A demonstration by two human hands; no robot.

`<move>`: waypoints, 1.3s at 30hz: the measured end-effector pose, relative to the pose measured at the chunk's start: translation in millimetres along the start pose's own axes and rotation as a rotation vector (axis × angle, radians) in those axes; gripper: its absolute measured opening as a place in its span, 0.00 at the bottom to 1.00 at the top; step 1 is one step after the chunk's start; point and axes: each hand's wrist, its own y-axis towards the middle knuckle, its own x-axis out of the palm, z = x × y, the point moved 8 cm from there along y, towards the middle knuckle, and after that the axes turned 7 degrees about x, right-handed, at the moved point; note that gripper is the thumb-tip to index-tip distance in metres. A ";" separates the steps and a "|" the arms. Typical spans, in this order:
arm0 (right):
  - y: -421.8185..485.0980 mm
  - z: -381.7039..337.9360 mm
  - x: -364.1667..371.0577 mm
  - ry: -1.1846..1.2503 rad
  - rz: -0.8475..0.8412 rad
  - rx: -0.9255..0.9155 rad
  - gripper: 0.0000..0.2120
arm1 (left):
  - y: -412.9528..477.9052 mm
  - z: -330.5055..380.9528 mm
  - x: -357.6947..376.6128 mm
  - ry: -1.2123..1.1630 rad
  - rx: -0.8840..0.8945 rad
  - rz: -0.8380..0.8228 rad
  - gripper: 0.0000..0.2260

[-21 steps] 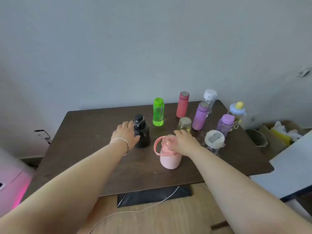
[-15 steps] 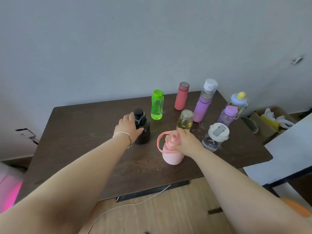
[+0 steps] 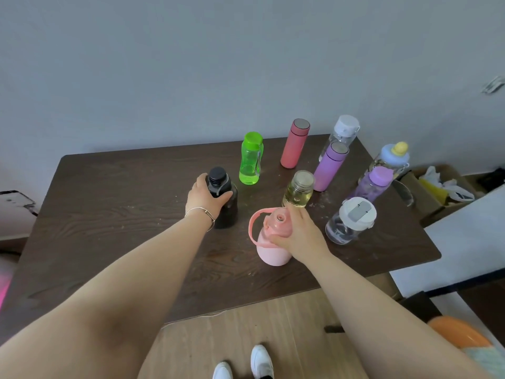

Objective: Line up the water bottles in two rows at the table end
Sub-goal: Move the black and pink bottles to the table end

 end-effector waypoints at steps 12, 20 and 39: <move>31.2 -19.7 -5.1 -0.047 -0.053 -0.046 0.42 | -27.0 -6.6 -18.2 -0.157 -0.046 0.184 0.30; 56.0 -80.7 15.0 -0.041 -0.113 -0.184 0.39 | -60.3 -38.9 -72.9 -0.181 -0.158 0.366 0.29; 100.0 -312.8 101.4 -0.021 -0.062 -0.230 0.34 | 5.8 -184.5 -265.3 -0.121 -0.178 0.422 0.31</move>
